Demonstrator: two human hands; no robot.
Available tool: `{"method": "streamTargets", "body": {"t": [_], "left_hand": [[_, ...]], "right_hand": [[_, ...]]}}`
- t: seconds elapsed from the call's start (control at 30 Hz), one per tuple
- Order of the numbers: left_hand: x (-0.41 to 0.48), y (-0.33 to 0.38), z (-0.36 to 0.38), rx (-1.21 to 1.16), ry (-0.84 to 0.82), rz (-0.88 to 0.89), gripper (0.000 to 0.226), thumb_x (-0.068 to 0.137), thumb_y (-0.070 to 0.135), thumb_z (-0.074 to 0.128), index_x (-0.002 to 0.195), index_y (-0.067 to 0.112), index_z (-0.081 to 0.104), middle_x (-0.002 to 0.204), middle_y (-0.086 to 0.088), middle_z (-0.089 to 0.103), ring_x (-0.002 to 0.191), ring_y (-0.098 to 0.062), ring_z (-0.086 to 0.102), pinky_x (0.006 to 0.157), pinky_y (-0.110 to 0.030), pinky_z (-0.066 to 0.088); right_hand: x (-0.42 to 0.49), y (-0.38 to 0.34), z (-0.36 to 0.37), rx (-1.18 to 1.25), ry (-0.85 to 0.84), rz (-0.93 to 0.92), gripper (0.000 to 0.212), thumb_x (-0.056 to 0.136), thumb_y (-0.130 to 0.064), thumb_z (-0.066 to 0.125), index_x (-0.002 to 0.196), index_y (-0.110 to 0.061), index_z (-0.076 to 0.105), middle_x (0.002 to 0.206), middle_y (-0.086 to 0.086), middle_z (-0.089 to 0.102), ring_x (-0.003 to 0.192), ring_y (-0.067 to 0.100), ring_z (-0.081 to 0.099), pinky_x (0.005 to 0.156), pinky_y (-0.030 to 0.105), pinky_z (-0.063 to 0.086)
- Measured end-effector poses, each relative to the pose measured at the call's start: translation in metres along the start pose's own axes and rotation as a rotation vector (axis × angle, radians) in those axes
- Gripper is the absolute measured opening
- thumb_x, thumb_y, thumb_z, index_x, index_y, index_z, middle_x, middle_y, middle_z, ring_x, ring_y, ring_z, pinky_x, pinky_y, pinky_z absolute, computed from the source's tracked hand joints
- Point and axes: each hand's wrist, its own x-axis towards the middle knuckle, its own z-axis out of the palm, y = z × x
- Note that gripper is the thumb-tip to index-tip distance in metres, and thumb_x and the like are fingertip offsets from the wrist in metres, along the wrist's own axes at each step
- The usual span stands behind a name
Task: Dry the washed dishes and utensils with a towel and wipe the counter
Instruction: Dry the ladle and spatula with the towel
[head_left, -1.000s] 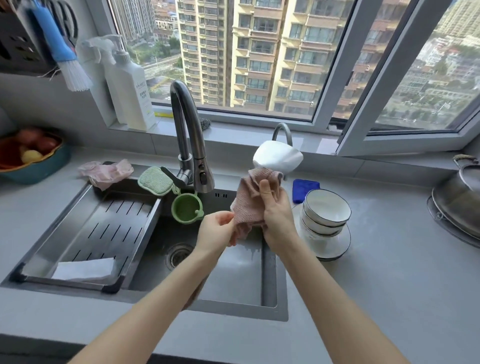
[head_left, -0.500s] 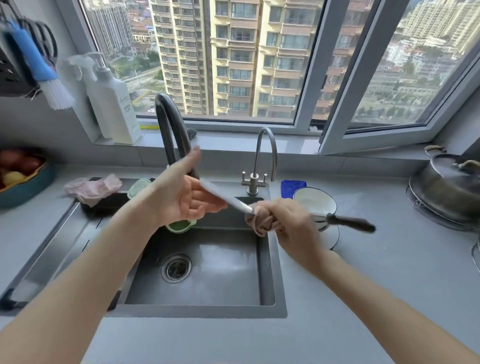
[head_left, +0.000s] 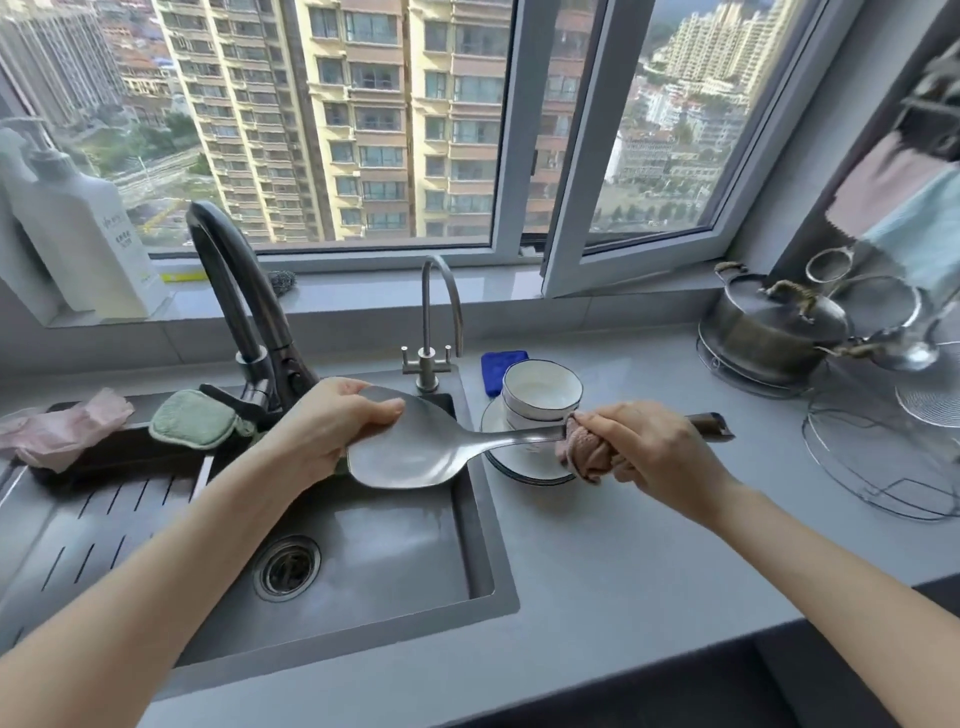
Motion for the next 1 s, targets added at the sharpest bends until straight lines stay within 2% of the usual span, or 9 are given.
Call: {"method": "streamTargets", "body": {"t": [0.1, 0.17, 0.27, 0.37, 0.47, 0.63, 0.73, 0.9, 1.0], "left_hand": [[0.008, 0.003, 0.022, 0.021, -0.03, 0.021, 0.013, 0.082, 0.003, 0.067, 0.094, -0.001, 0.063, 0.068, -0.01, 0.069, 0.055, -0.018, 0.066, 0.049, -0.022, 0.054], [0.015, 0.004, 0.041, 0.048, -0.039, 0.04, 0.02, 0.083, 0.005, 0.068, 0.1, -0.003, 0.062, 0.076, -0.012, 0.068, 0.061, -0.021, 0.064, 0.059, -0.028, 0.054], [0.023, 0.009, 0.069, 0.061, -0.044, 0.083, 0.016, 0.085, 0.007, 0.067, 0.099, 0.0, 0.064, 0.073, -0.009, 0.067, 0.066, -0.022, 0.061, 0.069, -0.034, 0.048], [0.033, 0.016, 0.087, 0.048, -0.047, 0.129, 0.004, 0.085, 0.006, 0.066, 0.083, 0.008, 0.064, 0.058, 0.0, 0.068, 0.066, -0.023, 0.059, 0.07, -0.035, 0.045], [0.042, 0.022, 0.115, 0.064, -0.089, 0.158, 0.009, 0.085, 0.007, 0.067, 0.093, 0.004, 0.066, 0.072, -0.009, 0.067, 0.07, -0.027, 0.059, 0.073, -0.037, 0.042], [0.057, 0.027, 0.19, 0.092, -0.222, 0.139, 0.026, 0.084, 0.004, 0.068, 0.108, -0.004, 0.062, 0.089, -0.019, 0.065, 0.076, -0.029, 0.059, 0.079, -0.041, 0.05], [0.062, 0.027, 0.236, 0.089, -0.26, 0.114, 0.013, 0.083, 0.002, 0.067, 0.094, 0.005, 0.062, 0.082, -0.014, 0.068, 0.069, -0.022, 0.063, 0.059, -0.026, 0.053], [0.074, 0.022, 0.318, 0.1, -0.282, 0.052, 0.02, 0.083, 0.003, 0.067, 0.102, -0.004, 0.066, 0.091, -0.022, 0.066, 0.078, -0.028, 0.058, 0.071, -0.036, 0.041], [0.08, 0.019, 0.373, 0.09, -0.257, 0.037, 0.016, 0.084, 0.003, 0.066, 0.1, 0.0, 0.065, 0.081, -0.013, 0.065, 0.067, -0.024, 0.059, 0.06, -0.028, 0.046]], "right_hand": [[-0.023, 0.011, -0.016, 0.116, -0.105, 0.153, 0.082, 0.054, 0.011, 0.074, 0.126, -0.015, 0.047, 0.11, 0.012, 0.066, 0.091, 0.031, 0.063, 0.079, 0.051, 0.055], [-0.041, 0.018, -0.03, 0.155, -0.128, 0.245, 0.074, 0.062, -0.004, 0.08, 0.127, -0.017, 0.049, 0.117, 0.009, 0.063, 0.107, 0.022, 0.057, 0.105, 0.057, 0.036], [-0.066, 0.025, -0.066, 0.313, -0.001, 0.575, 0.062, 0.068, -0.036, 0.072, 0.125, -0.015, 0.059, 0.124, -0.003, 0.059, 0.125, 0.004, 0.044, 0.116, 0.05, 0.007], [-0.098, 0.034, -0.102, 0.359, 0.337, 1.079, 0.032, 0.086, -0.013, 0.064, 0.118, -0.012, 0.06, 0.109, -0.003, 0.062, 0.115, 0.008, 0.054, 0.097, 0.034, 0.04], [-0.119, 0.043, -0.113, 0.525, 0.684, 1.417, 0.017, 0.095, -0.012, 0.057, 0.109, -0.02, 0.056, 0.094, -0.006, 0.062, 0.1, 0.016, 0.061, 0.07, 0.015, 0.043], [-0.139, 0.09, -0.114, 1.079, 1.02, 1.628, 0.027, 0.095, -0.023, 0.057, 0.122, -0.022, 0.053, 0.109, -0.002, 0.065, 0.096, 0.016, 0.063, 0.074, 0.035, 0.054], [-0.169, 0.138, -0.122, 1.022, 1.128, 1.717, 0.036, 0.087, -0.014, 0.068, 0.12, -0.003, 0.057, 0.113, 0.012, 0.066, 0.093, 0.024, 0.066, 0.082, 0.047, 0.056], [-0.228, 0.208, -0.145, 0.887, 1.191, 1.85, 0.038, 0.085, -0.017, 0.071, 0.117, 0.0, 0.058, 0.113, 0.017, 0.064, 0.097, 0.031, 0.064, 0.068, 0.037, 0.054], [-0.257, 0.23, -0.158, 0.59, 1.071, 1.911, 0.031, 0.089, -0.026, 0.065, 0.111, -0.006, 0.055, 0.117, 0.013, 0.061, 0.106, 0.03, 0.061, 0.087, 0.045, 0.053]]}}
